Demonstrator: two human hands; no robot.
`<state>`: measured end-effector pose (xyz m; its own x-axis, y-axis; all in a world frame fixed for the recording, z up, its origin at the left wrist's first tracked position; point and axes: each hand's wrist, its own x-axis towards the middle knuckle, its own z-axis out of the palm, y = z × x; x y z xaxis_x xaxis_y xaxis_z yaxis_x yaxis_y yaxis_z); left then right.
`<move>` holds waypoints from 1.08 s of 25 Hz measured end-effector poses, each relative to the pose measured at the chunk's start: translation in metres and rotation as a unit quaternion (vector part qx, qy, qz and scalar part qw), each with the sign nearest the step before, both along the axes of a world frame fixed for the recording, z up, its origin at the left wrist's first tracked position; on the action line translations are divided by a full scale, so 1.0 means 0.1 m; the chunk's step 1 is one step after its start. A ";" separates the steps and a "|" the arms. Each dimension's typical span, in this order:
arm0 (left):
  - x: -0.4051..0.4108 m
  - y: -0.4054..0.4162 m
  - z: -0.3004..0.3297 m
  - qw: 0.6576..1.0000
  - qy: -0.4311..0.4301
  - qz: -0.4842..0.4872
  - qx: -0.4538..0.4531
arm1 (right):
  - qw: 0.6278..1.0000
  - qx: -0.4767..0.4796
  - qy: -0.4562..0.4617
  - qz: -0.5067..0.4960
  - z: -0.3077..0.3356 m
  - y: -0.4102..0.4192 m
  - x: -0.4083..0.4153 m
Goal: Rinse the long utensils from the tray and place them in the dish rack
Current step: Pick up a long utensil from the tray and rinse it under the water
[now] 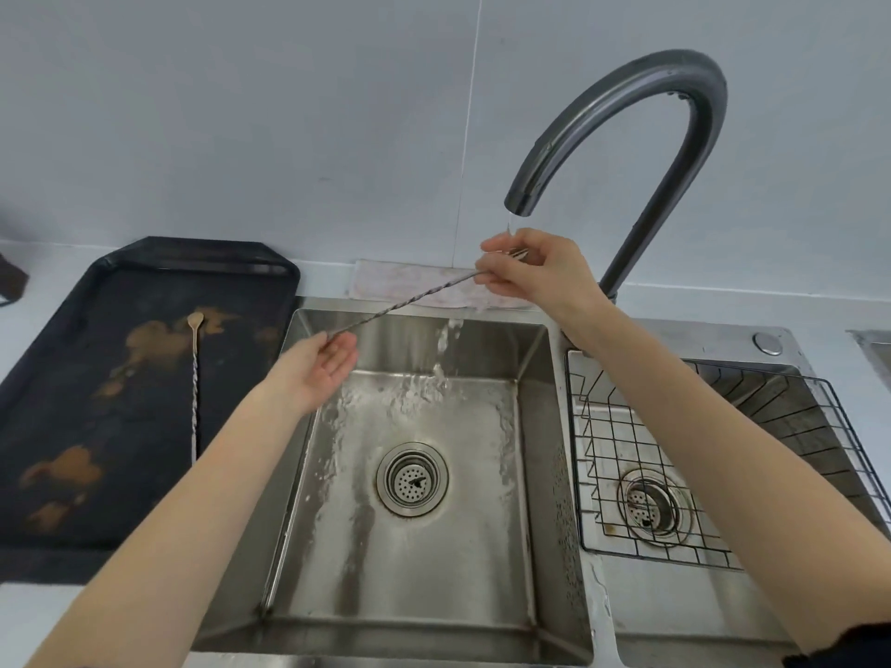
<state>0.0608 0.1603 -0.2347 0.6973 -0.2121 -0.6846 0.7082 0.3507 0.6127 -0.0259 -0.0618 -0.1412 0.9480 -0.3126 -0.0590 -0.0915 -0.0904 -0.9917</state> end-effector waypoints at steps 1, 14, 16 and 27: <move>-0.02 0.01 -0.05 1.000 0.013 -0.009 0.002 | 0.999 0.029 -0.001 -0.014 0.00 0.01 0.01; -0.34 0.00 -0.41 0.994 0.078 -0.066 0.041 | 0.990 -0.111 0.044 -0.072 -0.33 0.07 -0.04; -0.32 0.04 -0.45 0.995 0.079 -0.045 0.050 | 0.987 -0.114 0.071 -0.092 -0.52 0.00 -0.12; -0.11 0.22 -0.74 0.992 0.086 0.000 0.089 | 0.907 -0.337 0.252 0.021 -1.55 -0.06 -0.45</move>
